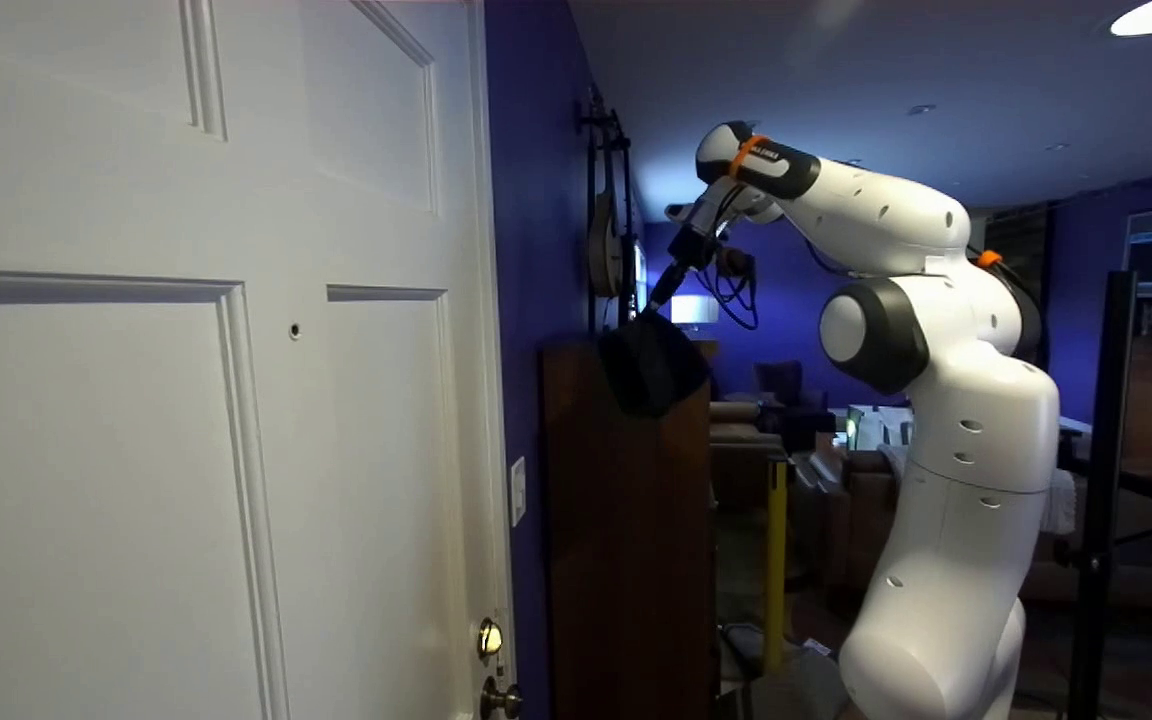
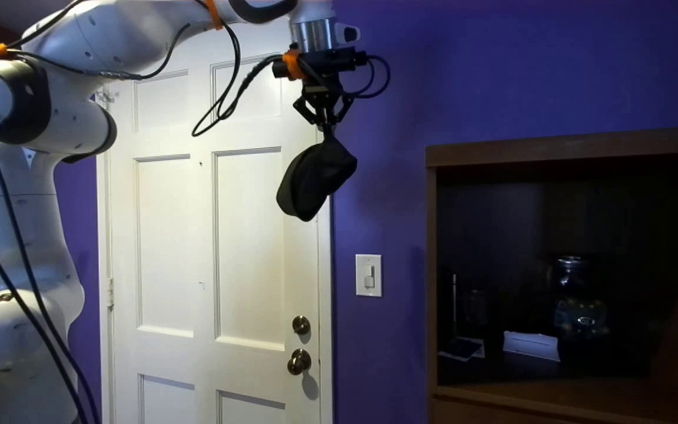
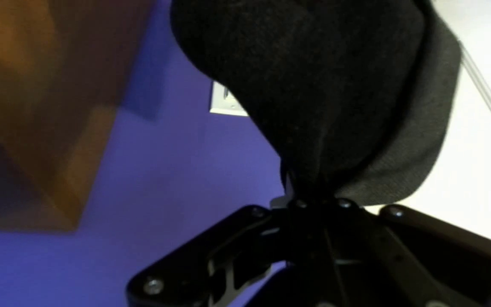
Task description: Remove the head sock from the cabinet top and place it on the door coat hanging nail
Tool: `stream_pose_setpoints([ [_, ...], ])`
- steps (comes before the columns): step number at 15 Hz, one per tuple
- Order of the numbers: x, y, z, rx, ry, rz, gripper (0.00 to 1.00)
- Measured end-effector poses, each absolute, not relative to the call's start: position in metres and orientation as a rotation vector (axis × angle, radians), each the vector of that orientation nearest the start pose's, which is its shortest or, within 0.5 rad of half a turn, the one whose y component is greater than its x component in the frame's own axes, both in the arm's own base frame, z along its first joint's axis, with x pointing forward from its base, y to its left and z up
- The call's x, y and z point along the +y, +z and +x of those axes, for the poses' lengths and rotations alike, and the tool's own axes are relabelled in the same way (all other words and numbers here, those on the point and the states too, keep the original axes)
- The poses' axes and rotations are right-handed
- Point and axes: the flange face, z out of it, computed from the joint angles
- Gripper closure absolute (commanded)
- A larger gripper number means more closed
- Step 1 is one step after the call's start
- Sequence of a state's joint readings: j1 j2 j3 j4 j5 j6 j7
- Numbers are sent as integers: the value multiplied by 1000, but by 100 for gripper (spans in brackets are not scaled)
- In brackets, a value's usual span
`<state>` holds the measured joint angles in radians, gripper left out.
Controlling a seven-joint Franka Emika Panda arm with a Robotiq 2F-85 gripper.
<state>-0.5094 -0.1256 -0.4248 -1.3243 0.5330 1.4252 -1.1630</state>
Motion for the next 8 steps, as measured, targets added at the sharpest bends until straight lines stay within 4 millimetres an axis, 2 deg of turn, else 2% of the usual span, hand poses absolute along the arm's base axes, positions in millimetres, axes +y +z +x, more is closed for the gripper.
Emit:
stream_pose_setpoints([
  [2,-340,785,318,-548,-836,-2827,96],
  [3,-336,781,319,-558,-828,-2814,96],
  [8,-343,780,318,-546,-831,-2814,96],
])
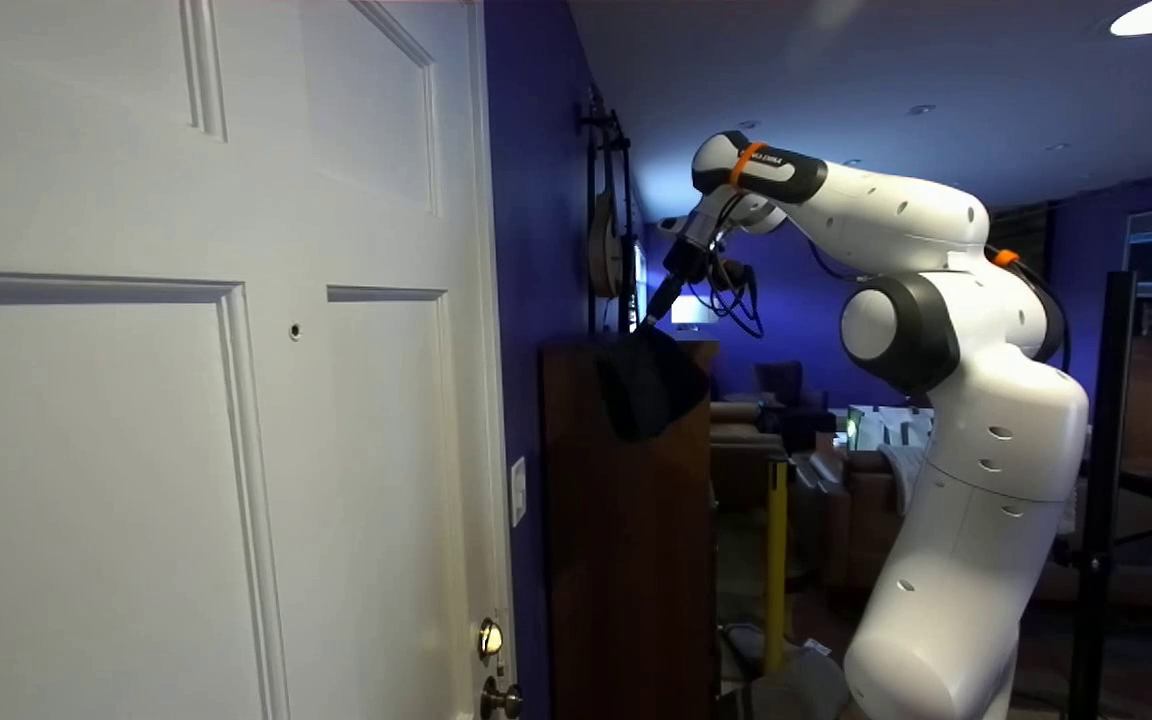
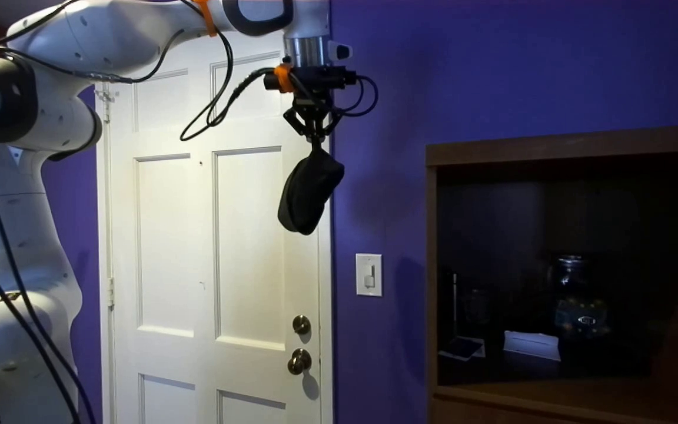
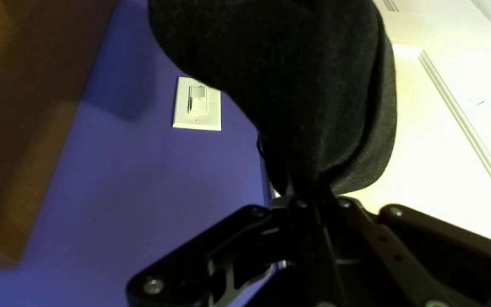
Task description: Remove the head sock from the cabinet top and place it on the door coat hanging nail
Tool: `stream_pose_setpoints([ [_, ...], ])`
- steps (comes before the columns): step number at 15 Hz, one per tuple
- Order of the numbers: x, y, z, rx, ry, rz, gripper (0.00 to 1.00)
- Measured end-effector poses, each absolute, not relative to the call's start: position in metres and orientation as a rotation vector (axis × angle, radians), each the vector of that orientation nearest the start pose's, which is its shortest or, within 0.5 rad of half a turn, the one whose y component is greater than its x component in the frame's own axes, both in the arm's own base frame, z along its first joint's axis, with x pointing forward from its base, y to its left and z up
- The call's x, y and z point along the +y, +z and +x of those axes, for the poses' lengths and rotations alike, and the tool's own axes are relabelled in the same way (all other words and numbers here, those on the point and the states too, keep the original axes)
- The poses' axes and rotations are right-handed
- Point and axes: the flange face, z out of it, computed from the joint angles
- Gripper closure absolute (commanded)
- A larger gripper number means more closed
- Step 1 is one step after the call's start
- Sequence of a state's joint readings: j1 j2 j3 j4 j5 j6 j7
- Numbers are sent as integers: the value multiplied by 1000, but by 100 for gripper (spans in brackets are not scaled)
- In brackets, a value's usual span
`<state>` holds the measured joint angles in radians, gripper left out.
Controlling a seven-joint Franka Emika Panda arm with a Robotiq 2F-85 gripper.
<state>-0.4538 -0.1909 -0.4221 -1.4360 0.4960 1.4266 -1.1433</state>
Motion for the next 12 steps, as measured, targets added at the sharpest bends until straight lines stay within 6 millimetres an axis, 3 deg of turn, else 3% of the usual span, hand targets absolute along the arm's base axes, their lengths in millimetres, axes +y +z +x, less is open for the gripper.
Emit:
stream_pose_setpoints([
  [8,-339,778,322,-556,-823,-2805,99],
  [12,-304,770,334,-559,-747,-2811,99],
])
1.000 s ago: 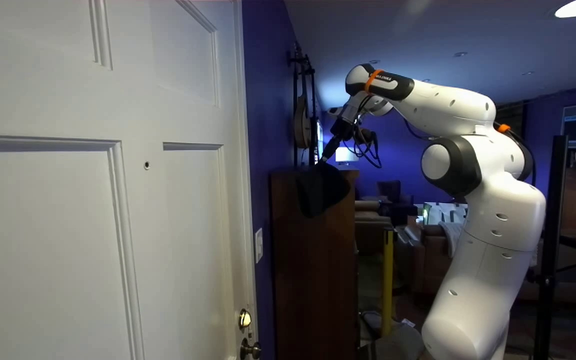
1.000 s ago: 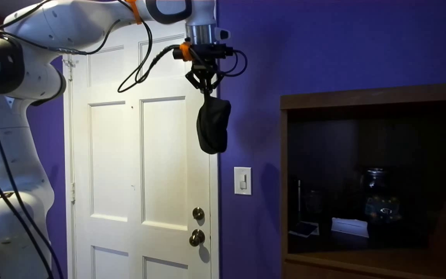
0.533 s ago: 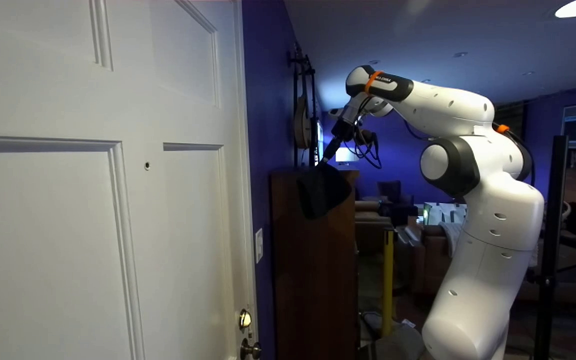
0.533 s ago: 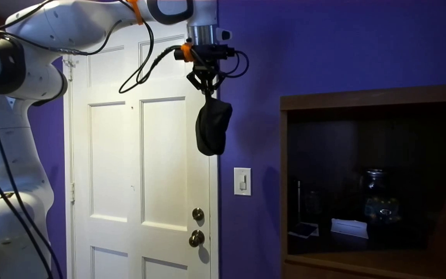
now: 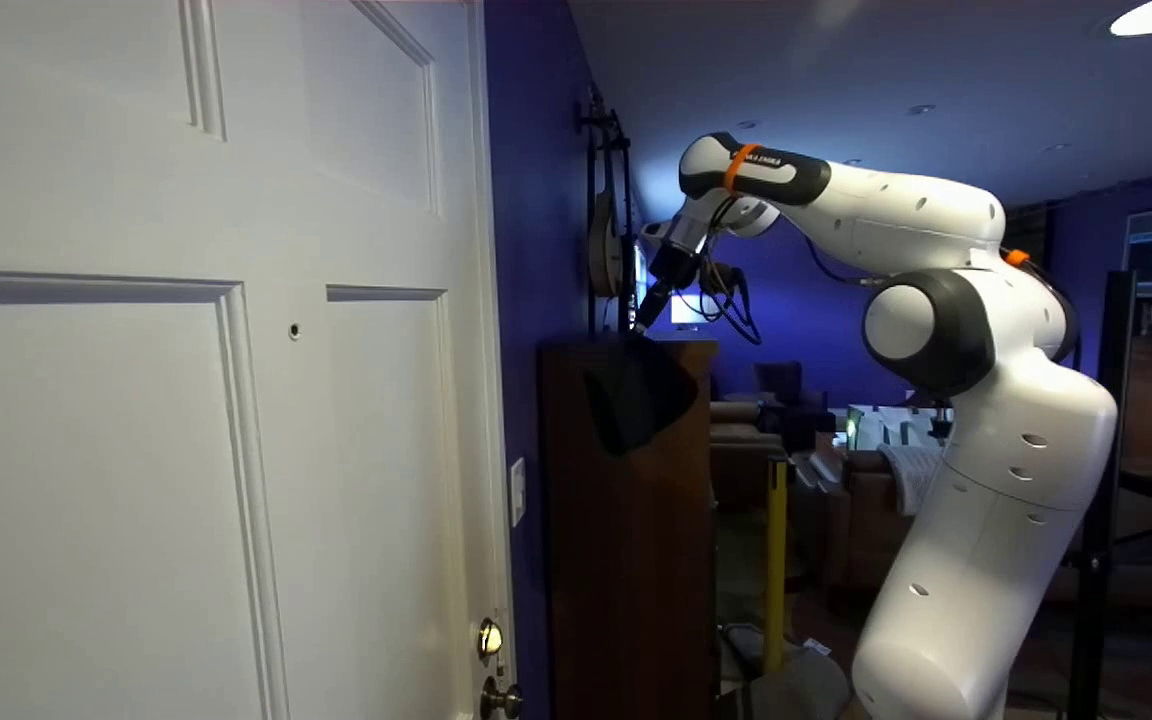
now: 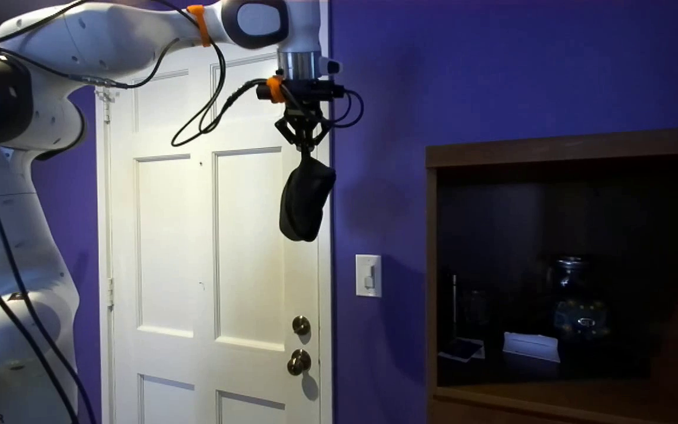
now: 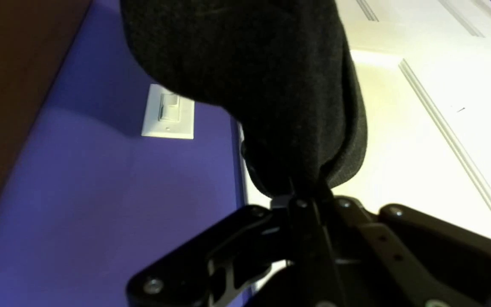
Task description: Remove the head sock from the cabinet top and place it on the door coat hanging nail
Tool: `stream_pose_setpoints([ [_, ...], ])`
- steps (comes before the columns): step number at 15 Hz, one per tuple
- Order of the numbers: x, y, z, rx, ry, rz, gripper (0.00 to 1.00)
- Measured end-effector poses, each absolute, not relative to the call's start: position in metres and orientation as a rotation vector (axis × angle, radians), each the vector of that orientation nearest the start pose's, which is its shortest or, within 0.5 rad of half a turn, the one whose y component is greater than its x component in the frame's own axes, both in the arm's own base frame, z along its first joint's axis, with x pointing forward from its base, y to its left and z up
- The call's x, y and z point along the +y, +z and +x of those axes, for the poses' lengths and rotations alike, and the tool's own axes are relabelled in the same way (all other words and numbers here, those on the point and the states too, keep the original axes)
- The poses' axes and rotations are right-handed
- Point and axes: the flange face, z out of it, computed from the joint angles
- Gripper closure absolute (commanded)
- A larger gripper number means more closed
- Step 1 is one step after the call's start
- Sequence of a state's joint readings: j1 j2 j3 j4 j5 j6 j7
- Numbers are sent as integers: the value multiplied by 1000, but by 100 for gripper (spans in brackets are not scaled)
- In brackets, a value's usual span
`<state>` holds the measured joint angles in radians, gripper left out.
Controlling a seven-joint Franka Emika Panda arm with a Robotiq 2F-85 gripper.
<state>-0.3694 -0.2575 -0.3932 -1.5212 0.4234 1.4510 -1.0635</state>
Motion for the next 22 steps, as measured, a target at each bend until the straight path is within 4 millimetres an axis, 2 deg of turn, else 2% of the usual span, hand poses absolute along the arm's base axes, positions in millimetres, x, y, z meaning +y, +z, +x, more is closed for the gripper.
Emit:
stream_pose_setpoints([
  [5,-240,746,335,-505,-667,-2838,99],
  [11,-162,694,333,-375,-601,-2843,99],
  [16,-98,658,341,-290,-560,-2855,99],
  [20,-54,637,350,-201,-523,-2892,96],
  [22,-41,630,352,-177,-510,-2910,96],
])
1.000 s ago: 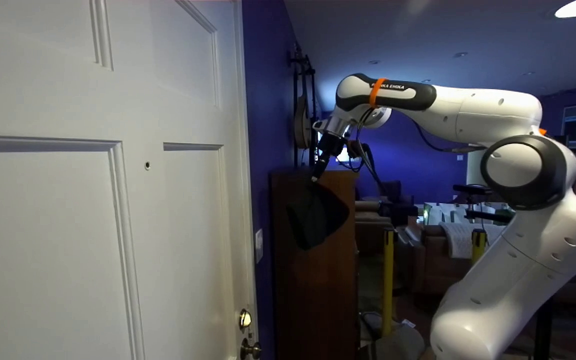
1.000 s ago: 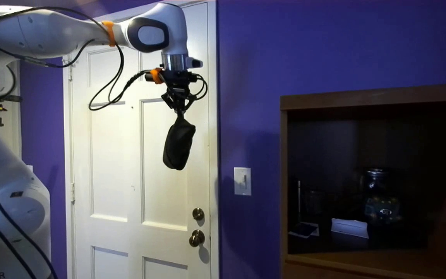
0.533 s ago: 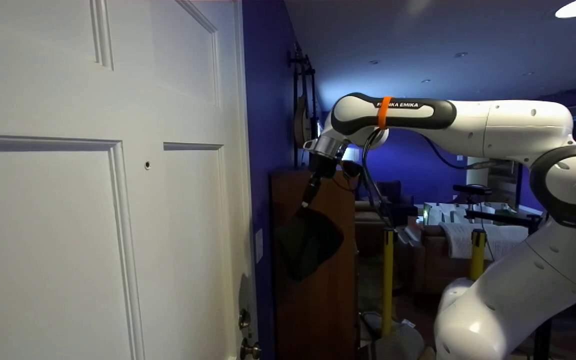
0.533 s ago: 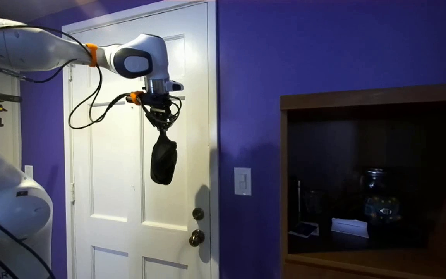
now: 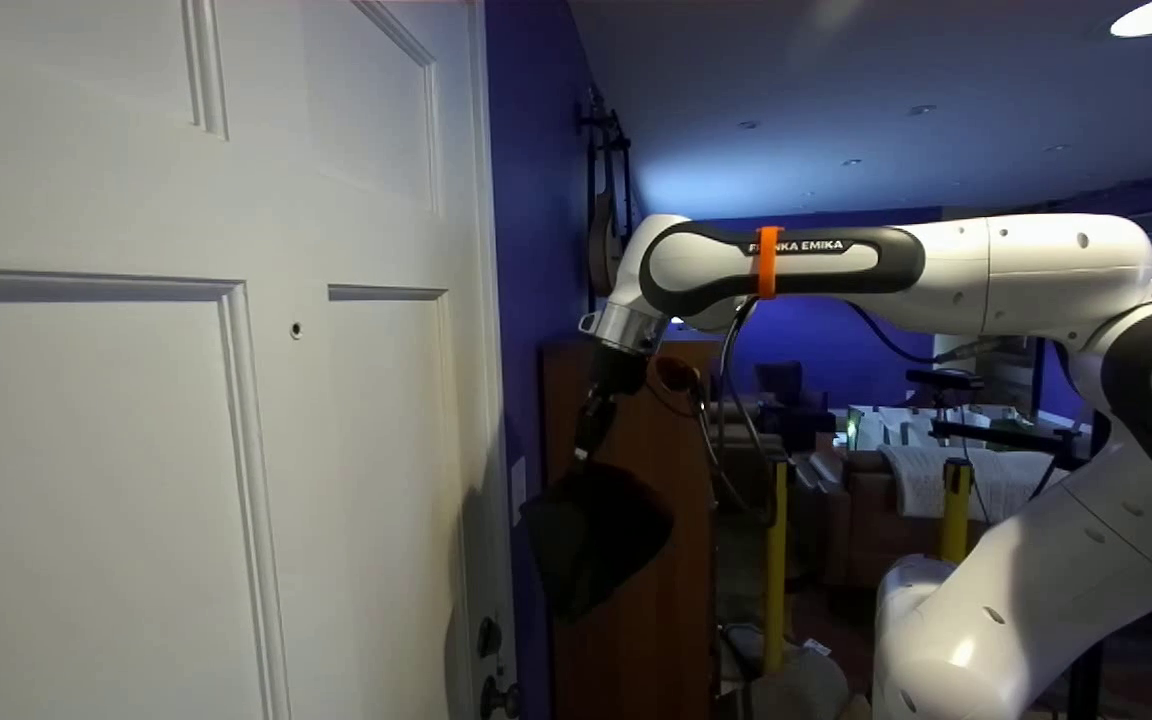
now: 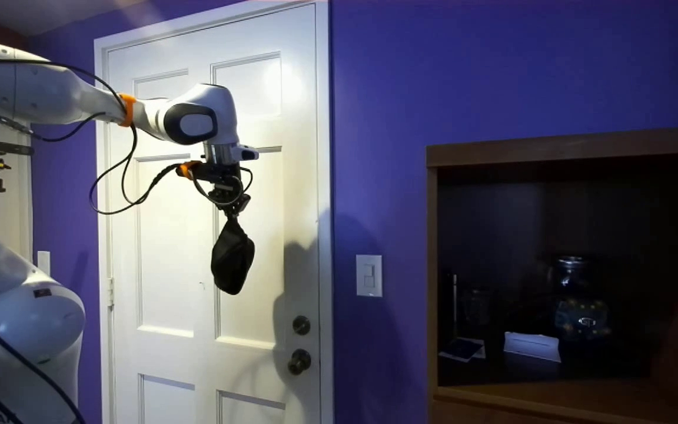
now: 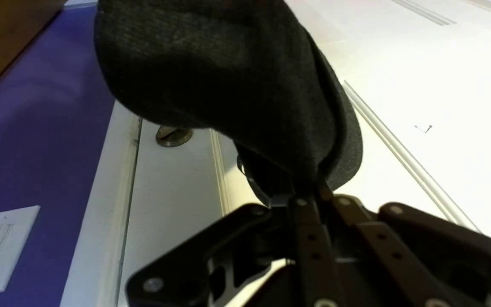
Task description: Remove the head sock from the cabinet top and place it on the door coat hanging nail
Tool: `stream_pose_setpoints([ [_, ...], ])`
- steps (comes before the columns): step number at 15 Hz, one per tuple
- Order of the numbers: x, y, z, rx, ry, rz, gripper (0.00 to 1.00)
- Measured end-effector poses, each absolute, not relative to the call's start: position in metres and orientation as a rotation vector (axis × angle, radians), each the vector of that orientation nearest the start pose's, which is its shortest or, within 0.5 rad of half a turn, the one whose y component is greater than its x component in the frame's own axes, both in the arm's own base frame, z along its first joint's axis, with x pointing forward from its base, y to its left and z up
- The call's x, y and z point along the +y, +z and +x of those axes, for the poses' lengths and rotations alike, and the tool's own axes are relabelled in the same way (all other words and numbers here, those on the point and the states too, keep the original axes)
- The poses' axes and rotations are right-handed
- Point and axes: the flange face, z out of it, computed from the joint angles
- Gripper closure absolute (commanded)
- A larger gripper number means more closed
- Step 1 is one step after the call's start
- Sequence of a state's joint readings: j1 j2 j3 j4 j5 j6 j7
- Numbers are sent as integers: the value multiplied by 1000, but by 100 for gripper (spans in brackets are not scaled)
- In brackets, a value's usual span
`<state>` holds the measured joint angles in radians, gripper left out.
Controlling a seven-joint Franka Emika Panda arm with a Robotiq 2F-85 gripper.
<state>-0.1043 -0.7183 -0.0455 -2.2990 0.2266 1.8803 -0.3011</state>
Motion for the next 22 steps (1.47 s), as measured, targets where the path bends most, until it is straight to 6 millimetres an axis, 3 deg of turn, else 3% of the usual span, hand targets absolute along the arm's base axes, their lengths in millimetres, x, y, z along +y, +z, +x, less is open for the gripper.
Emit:
stream_pose_setpoints([
  [7,-41,630,351,-170,-516,-2909,99],
  [10,-27,627,354,-196,-493,-2895,99],
  [18,79,586,359,-106,-451,-2881,99],
  [22,121,562,362,8,-503,-2891,99],
])
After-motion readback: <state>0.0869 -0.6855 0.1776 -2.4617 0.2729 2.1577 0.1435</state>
